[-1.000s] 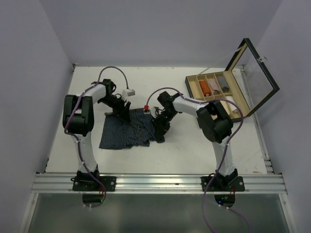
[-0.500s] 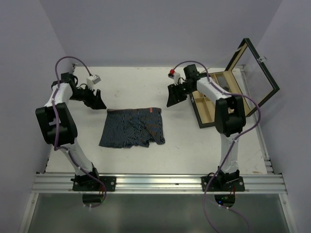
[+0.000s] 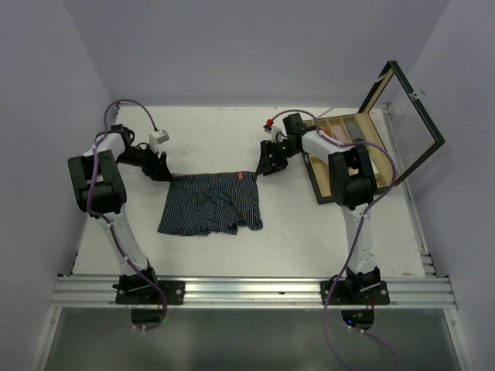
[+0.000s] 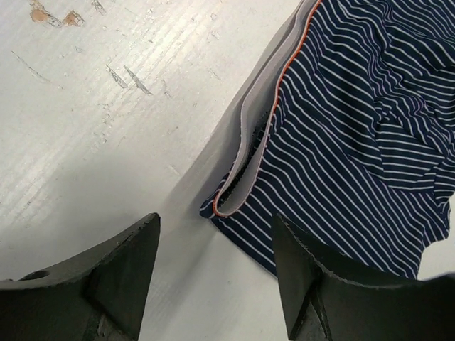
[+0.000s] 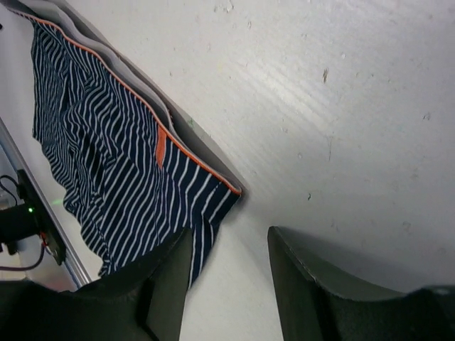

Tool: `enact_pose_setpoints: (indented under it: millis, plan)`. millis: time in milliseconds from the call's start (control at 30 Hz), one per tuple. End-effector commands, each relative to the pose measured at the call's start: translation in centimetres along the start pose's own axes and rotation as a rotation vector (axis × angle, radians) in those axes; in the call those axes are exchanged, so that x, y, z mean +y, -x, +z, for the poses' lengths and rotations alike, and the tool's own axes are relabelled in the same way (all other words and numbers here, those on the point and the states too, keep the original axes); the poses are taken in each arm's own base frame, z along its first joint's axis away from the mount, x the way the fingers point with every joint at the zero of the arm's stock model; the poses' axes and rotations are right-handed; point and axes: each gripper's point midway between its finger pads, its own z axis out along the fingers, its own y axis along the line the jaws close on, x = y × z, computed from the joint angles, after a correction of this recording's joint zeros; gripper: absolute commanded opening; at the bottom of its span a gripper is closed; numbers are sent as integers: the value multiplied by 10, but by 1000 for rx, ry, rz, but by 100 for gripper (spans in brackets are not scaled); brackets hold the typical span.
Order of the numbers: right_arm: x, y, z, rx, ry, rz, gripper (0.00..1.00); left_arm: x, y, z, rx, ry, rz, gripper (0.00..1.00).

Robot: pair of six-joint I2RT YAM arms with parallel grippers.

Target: Roll the underwear

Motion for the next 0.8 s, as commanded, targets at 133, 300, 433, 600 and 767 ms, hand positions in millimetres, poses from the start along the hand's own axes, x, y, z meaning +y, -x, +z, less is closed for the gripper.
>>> enact_pose_setpoints:
  millis: [133,300,433,600,767]
  plan:
    - [-13,-12,39,27,-32,52,48,4,13,4,-66,-16,49,66]
    - [-9,-24,50,55,-3,94,44,4,5,8,-56,-19,32,66]
    - [-10,-24,53,56,4,101,34,5,1,12,-57,-23,18,65]
    - [-8,-11,48,28,7,65,19,7,-1,15,-65,-20,30,63]
    - [-1,2,43,2,30,20,4,7,4,16,-96,-30,57,63]
